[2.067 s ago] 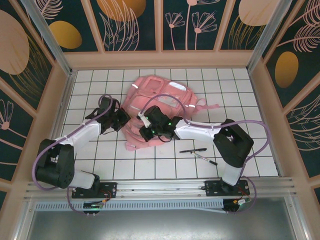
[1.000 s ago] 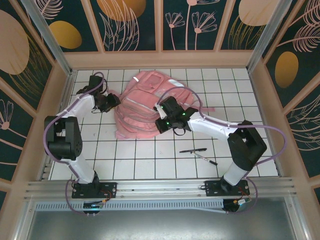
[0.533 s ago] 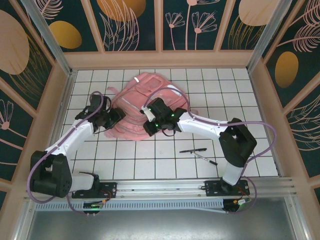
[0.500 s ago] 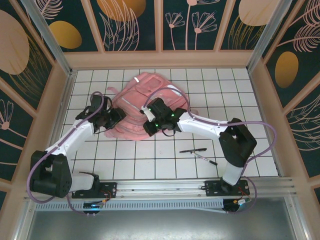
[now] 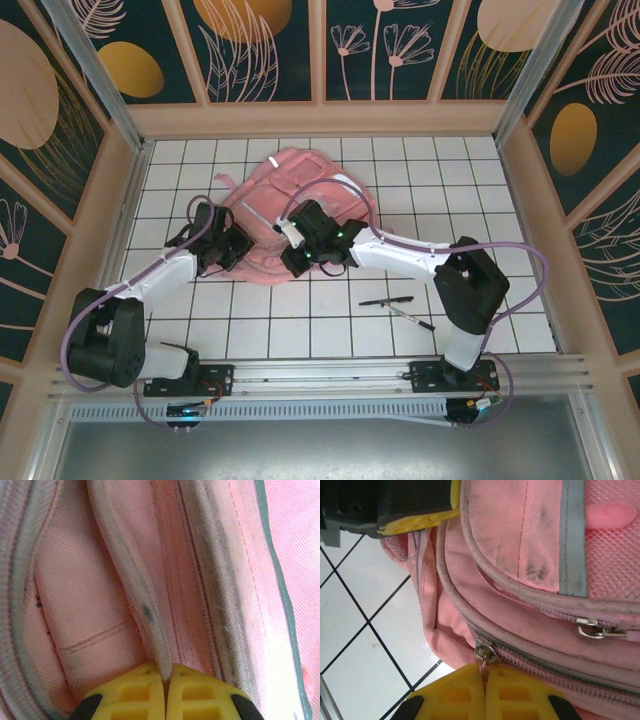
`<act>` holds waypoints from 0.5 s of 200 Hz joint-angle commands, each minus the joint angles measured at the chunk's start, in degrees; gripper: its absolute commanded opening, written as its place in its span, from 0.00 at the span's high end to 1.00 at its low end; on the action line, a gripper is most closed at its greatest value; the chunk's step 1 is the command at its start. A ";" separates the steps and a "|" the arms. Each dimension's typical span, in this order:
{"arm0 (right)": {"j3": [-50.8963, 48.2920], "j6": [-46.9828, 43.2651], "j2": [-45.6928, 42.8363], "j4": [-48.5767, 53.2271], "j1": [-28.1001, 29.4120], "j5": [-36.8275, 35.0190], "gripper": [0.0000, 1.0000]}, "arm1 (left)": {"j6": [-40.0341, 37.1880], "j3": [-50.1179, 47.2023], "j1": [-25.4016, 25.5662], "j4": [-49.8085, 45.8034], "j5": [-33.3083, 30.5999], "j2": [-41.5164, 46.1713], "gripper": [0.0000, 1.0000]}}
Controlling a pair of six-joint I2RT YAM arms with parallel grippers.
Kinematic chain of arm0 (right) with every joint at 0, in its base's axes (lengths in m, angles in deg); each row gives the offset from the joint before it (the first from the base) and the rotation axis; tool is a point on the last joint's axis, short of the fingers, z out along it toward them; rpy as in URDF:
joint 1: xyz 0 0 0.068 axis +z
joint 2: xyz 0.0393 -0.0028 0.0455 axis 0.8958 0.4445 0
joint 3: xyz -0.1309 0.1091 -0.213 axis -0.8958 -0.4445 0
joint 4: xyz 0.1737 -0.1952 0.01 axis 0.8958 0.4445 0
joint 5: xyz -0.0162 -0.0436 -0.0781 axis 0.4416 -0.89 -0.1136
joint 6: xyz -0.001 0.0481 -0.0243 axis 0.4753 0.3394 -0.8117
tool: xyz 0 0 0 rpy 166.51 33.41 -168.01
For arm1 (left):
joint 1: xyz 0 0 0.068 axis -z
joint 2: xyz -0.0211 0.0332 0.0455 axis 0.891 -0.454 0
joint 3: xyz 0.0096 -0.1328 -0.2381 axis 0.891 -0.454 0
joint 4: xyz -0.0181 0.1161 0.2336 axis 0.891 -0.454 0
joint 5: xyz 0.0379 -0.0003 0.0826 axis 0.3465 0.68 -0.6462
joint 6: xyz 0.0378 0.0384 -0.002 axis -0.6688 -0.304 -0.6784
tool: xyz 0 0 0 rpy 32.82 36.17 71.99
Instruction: Pack the student bag
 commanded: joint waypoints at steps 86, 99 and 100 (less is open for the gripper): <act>-6.52 -0.35 -2.55 6.83 -13.53 -9.88 0.96 | -15.08 1.61 -1.78 -7.41 5.10 -0.79 1.00; -6.38 -0.83 -3.36 6.28 -13.46 -7.25 0.84 | -16.93 1.24 -1.26 -7.82 7.77 -0.76 1.00; -6.40 -0.88 -3.50 6.20 -13.46 -7.04 0.83 | -17.11 1.24 -1.22 -7.89 7.91 -0.73 1.00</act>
